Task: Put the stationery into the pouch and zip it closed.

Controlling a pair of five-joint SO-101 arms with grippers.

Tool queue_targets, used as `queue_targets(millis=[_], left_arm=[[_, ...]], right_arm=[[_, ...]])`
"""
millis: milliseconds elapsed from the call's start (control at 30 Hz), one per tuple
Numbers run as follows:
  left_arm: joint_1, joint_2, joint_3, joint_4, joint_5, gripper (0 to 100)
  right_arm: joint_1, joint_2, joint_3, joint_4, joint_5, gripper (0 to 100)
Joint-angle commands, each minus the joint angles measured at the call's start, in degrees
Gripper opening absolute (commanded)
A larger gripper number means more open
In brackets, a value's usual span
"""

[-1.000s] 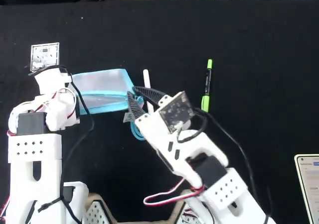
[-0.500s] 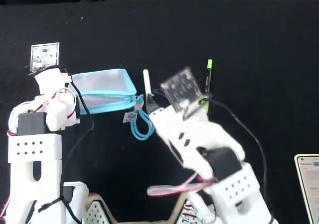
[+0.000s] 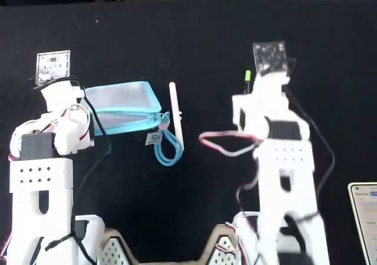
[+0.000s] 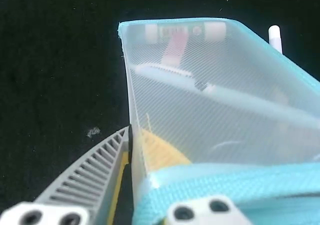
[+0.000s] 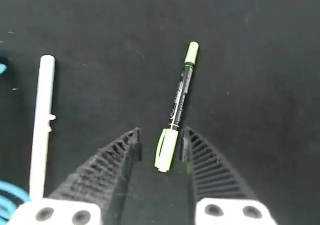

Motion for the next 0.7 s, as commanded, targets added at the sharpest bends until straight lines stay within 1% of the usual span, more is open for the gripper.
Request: queue_targets(millis=[0,133,233,333,467,667], left_arm=[[-0.9,0.4,1.5,0.1,0.9,3],[-0.9,0.4,1.5,0.1,0.9,3],[-0.9,0.4,1.5,0.1,0.9,3],[-0.9,0.4,1.5,0.1,0.9,3],[-0.9,0.4,1.5,0.1,0.9,3],[-0.9,0.4,1.5,0.1,0.9,3]], right_arm=[[1.7,12.4,-12.1,-1.4,-0.4,12.4],[1.7,25.0,-22.2,-0.9,-0.4,12.4],[1.8,35.0,-31.6,2.2,-0.4,12.4],[1.8,45.0,-42.2,7.1,-1.1,12.4],[2.0,57.2,-58.2,14.7,-4.9,12.7],[2.4,74.6,-83.0,24.7,-6.2,12.7]])
